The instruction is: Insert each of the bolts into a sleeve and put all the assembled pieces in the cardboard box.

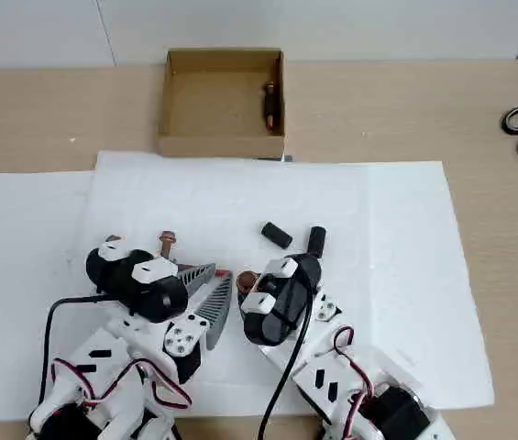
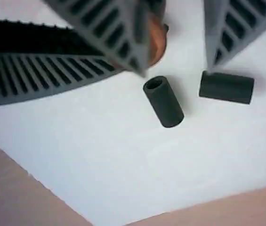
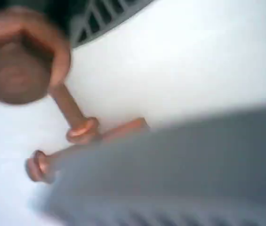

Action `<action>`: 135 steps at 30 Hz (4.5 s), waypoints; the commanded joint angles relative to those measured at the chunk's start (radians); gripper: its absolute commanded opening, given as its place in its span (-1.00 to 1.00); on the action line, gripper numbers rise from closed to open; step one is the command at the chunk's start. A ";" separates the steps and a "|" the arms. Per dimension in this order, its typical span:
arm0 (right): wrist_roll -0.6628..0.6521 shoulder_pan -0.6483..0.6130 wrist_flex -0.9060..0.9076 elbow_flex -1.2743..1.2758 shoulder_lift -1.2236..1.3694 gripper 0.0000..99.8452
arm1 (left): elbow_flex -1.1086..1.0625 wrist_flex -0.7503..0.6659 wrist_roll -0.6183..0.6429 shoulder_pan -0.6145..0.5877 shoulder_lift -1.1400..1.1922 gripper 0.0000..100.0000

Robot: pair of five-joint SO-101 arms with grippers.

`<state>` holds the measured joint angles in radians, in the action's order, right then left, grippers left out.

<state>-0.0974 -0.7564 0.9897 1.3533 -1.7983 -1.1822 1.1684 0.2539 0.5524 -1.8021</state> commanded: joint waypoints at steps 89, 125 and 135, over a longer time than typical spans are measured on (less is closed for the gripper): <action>0.278 0.406 -0.054 -2.831 2.899 -0.50 | -0.297 -0.020 -0.064 -0.462 -0.008 -0.99; -0.316 0.366 0.736 -2.219 2.436 -0.50 | -0.292 -0.026 -0.058 -0.462 -0.009 -0.99; -0.270 0.298 0.740 -2.143 2.399 -0.50 | -0.291 -0.026 -0.064 -0.462 -0.009 -0.99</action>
<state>-0.3890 -0.4404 1.7231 -0.7902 0.6720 -1.4845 1.1454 0.1926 0.0921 -1.8006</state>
